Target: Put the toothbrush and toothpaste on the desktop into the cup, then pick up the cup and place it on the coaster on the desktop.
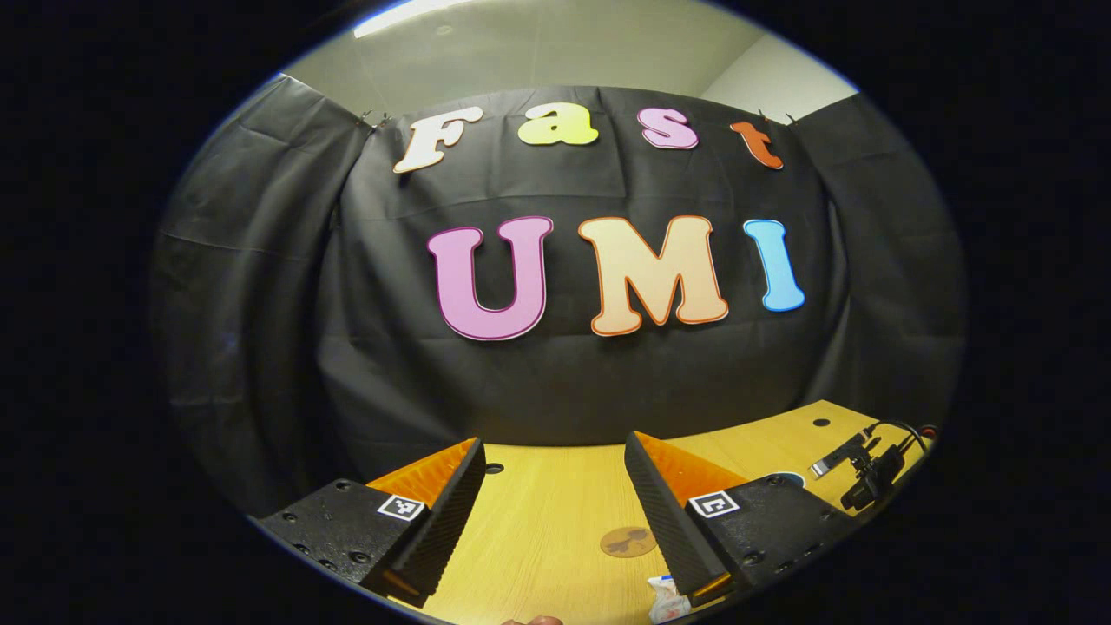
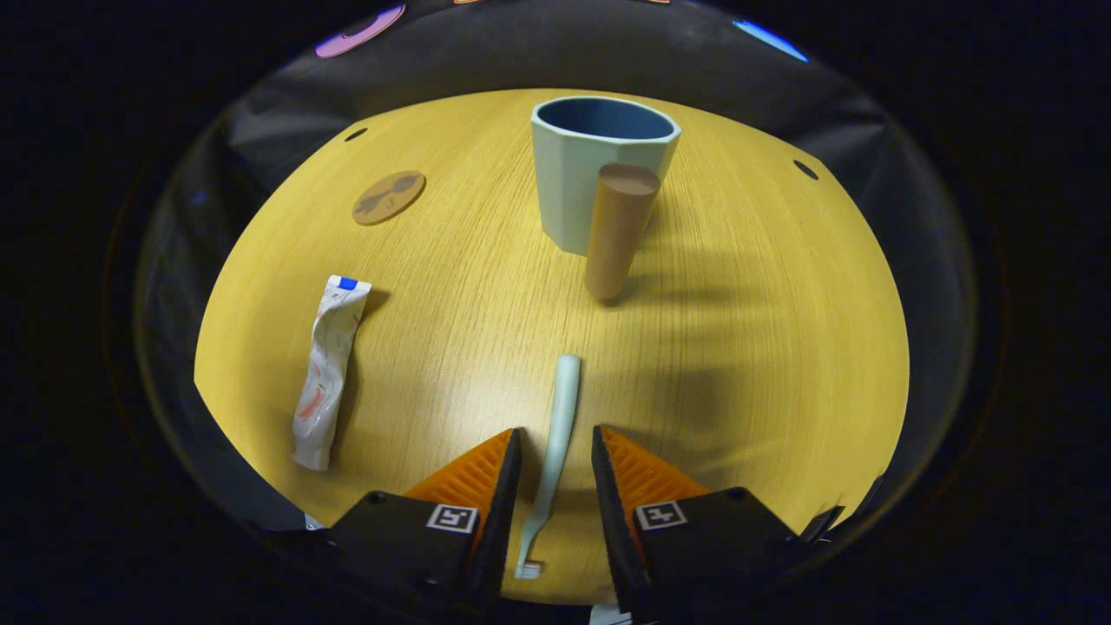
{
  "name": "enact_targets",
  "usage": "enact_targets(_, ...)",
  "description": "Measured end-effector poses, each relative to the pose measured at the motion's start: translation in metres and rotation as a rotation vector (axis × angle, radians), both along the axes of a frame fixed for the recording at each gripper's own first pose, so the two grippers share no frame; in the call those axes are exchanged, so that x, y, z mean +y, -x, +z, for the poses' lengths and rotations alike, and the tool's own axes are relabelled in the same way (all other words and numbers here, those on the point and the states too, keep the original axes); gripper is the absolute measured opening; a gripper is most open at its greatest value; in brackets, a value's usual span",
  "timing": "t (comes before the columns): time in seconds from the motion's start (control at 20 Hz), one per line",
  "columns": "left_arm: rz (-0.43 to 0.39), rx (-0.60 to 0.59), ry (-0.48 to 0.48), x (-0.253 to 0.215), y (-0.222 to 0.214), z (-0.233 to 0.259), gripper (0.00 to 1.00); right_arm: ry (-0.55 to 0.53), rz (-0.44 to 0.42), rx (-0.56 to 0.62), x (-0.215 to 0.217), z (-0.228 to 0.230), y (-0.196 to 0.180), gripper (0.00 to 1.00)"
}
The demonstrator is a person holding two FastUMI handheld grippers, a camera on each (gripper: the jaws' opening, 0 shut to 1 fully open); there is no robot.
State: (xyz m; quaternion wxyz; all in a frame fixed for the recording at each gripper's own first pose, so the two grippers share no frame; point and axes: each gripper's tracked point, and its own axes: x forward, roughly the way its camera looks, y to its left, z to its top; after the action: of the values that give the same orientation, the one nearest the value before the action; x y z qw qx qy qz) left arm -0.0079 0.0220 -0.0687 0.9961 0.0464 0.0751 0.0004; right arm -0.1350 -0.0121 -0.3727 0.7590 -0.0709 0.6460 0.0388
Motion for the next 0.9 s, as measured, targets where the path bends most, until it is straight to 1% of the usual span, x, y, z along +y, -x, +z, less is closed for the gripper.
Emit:
enact_targets(0.05, -0.008, 0.003, -0.004, -0.002, 0.0, -0.002, 0.93, 0.0, -0.008, 0.028, 0.0, -0.001, 0.001, 0.47)
enact_targets(0.1, -0.016, 0.009, -0.009, -0.004, 0.0, -0.004, 0.94, -0.001, -0.018, 0.05, 0.0, -0.001, 0.002, 0.41)
enact_targets(0.2, -0.032, 0.025, -0.011, -0.009, 0.001, -0.011, 0.94, -0.001, -0.032, 0.063, -0.002, -0.007, 0.0, 0.41)
enact_targets(0.25, -0.038, 0.034, -0.01, -0.011, 0.001, -0.016, 0.94, -0.002, -0.063, 0.069, -0.002, -0.001, 0.0, 0.28)
enact_targets(0.3, -0.043, 0.046, -0.007, -0.013, 0.001, -0.02, 0.94, -0.01, -0.052, 0.064, -0.001, -0.002, 0.0, 0.15)
enact_targets(0.35, -0.048, 0.056, -0.004, -0.015, 0.002, -0.024, 0.95, -0.012, -0.041, 0.063, -0.003, -0.002, 0.0, 0.15)
enact_targets(0.4, -0.055, 0.071, -0.003, -0.018, 0.001, -0.029, 0.94, -0.015, -0.05, 0.061, -0.003, 0.0, 0.0, 0.11)
enact_targets(0.45, -0.06, 0.085, -0.005, -0.021, 0.002, -0.035, 0.94, -0.018, -0.045, 0.058, -0.003, -0.002, 0.0, 0.1)
enact_targets(0.5, -0.064, 0.094, -0.01, -0.023, 0.002, -0.038, 0.94, -0.019, -0.044, 0.056, -0.003, -0.001, 0.0, 0.07)
enact_targets(0.55, -0.073, 0.102, -0.01, -0.027, 0.003, -0.043, 0.94, -0.02, -0.037, 0.056, -0.002, -0.002, 0.0, 0.1)
enact_targets(0.7, -0.128, 0.167, 0.006, -0.044, 0.007, -0.068, 0.94, -0.03, -0.03, 0.048, -0.003, 0.0, -0.001, 0.1)
enact_targets(0.9, -0.217, 0.359, 0.051, -0.073, 0.026, -0.127, 0.94, -0.037, -0.043, 0.027, -0.003, -0.001, -0.001, 0.1)
